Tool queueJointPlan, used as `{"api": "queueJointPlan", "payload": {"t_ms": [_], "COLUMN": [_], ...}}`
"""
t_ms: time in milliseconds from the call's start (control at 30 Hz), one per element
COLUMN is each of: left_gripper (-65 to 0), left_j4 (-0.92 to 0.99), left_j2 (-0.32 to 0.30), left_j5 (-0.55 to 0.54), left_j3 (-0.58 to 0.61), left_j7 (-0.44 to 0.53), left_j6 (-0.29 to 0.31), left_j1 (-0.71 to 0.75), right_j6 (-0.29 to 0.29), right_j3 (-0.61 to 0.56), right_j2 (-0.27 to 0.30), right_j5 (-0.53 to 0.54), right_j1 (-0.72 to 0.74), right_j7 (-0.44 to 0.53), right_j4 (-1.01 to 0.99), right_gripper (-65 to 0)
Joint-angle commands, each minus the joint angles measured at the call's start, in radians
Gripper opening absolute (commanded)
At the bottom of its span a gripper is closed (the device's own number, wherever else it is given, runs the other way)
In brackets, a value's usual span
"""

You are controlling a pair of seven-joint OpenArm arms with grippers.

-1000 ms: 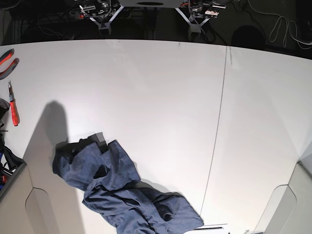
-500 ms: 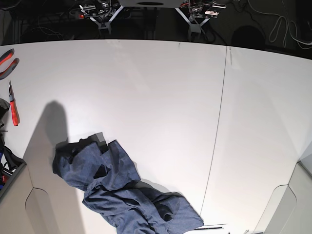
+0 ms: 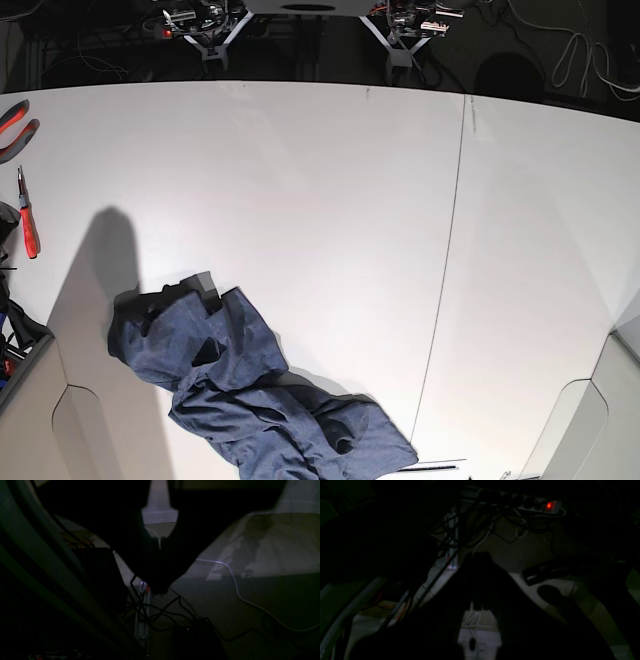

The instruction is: Layout the t-shirt on the table in an organized manner, then fold the t-shirt properly

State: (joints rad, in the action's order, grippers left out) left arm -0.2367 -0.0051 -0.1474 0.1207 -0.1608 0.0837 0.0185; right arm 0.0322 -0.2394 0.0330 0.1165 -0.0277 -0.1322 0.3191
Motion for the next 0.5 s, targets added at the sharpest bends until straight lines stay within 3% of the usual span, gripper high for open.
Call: {"api": "queueJointPlan", "payload": {"t_ms": [0,333,467], "left_gripper": [-65.0,-65.0,-65.0], "left_j4": [-0.006,-0.007,-0.043], "left_j2": [0.005,0.005,0.001], "left_j5": [-0.002,-0.002,-0.003], "left_j3": [0.002,0.002,0.002], "left_j7": [-0.002,-0.004,-0.004], "left_j6": [0.007,0.007,0.006], "left_j1": [-0.002,0.024,0.06], "right_j6": [-0.007,-0.008,-0.01], "right_j3": [0.003,0.003,0.003], "right_j2": [0.0,0.021,0.055], "right_j5": [0.007,0.007,0.007], "right_j1": [0.002,-0.012,-0.057], "right_j7": [0.001,0.001,0.006], "right_j4": [0.006,0.008,0.061], "right_gripper": [-65.0,-65.0,-65.0]}}
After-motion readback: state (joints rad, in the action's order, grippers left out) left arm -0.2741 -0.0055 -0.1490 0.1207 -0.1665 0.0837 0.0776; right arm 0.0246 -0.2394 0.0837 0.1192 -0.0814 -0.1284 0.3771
